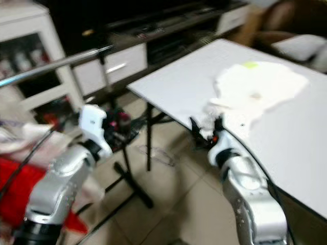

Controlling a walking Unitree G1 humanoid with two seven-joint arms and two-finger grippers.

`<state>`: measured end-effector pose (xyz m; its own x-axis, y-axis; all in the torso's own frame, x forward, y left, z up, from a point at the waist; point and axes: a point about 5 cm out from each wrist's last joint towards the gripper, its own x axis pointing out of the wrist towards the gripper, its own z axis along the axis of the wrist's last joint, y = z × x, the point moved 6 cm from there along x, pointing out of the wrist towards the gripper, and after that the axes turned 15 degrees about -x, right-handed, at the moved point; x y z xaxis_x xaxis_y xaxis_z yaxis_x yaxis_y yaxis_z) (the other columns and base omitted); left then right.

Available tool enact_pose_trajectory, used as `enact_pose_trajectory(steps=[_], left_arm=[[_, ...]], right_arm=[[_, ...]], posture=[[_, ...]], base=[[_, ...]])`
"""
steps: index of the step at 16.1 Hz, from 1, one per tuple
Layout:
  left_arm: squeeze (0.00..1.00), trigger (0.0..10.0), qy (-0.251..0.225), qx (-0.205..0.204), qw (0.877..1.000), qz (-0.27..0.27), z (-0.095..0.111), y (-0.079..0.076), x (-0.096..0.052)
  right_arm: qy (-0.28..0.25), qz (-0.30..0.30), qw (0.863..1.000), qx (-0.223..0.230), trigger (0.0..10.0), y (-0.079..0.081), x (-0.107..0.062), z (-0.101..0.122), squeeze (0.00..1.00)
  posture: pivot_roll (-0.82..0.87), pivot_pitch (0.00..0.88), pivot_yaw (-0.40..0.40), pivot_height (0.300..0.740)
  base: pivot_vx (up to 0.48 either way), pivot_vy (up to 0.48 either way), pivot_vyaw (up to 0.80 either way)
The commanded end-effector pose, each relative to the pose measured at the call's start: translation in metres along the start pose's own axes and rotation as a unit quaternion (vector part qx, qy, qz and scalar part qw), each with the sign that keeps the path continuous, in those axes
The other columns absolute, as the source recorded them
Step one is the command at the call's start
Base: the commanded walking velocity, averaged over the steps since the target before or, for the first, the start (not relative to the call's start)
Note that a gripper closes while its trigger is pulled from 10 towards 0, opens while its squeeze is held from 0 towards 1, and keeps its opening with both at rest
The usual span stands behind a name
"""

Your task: Hang hanger

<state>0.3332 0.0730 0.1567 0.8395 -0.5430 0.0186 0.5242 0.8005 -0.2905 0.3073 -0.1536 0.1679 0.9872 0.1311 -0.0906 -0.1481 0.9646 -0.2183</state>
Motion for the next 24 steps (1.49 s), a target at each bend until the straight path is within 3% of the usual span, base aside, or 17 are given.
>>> enact_pose_trajectory(steps=[1, 9, 13, 20, 24], left_arm=[[0.00, 10.0, -0.002, 0.010, 1.000, 0.009, 0.005, 0.006, -0.001], [0.00, 10.0, -0.006, 0.005, 1.000, 0.011, 0.005, 0.006, 0.003], [0.00, 10.0, -0.009, 0.007, 1.000, 0.014, 0.006, 0.007, 0.004], [0.00, 10.0, -0.007, 0.007, 1.000, 0.019, 0.004, 0.008, 0.002], [0.00, 10.0, -0.008, 0.001, 0.999, 0.054, 0.003, 0.019, 0.000]], right_arm=[[-0.013, -0.001, 1.000, -0.001, 10.0, 0.002, -0.001, 0.006, 0.00], [-0.009, -0.012, 1.000, -0.005, 10.0, -0.001, 0.000, 0.005, 0.00], [-0.010, -0.010, 1.000, -0.006, 10.0, -0.001, 0.002, 0.006, 0.00], [-0.006, -0.004, 1.000, -0.007, 10.0, 0.001, 0.001, 0.004, 0.00], [0.012, -0.007, 1.000, -0.012, 10.0, -0.003, -0.002, -0.004, 0.00]], posture=[[-0.10, 0.000, 0.039, 0.740], [-0.11, 0.000, 0.035, 0.740], [-0.10, 0.000, 0.029, 0.740], [-0.11, 0.000, 0.025, 0.740], [-0.11, 0.000, 0.025, 0.740]], base=[[0.000, 0.000, -0.80], [0.000, 0.000, -0.80], [0.000, 0.000, 0.00], [0.000, 0.000, -0.57], [0.000, 0.000, -0.60]])
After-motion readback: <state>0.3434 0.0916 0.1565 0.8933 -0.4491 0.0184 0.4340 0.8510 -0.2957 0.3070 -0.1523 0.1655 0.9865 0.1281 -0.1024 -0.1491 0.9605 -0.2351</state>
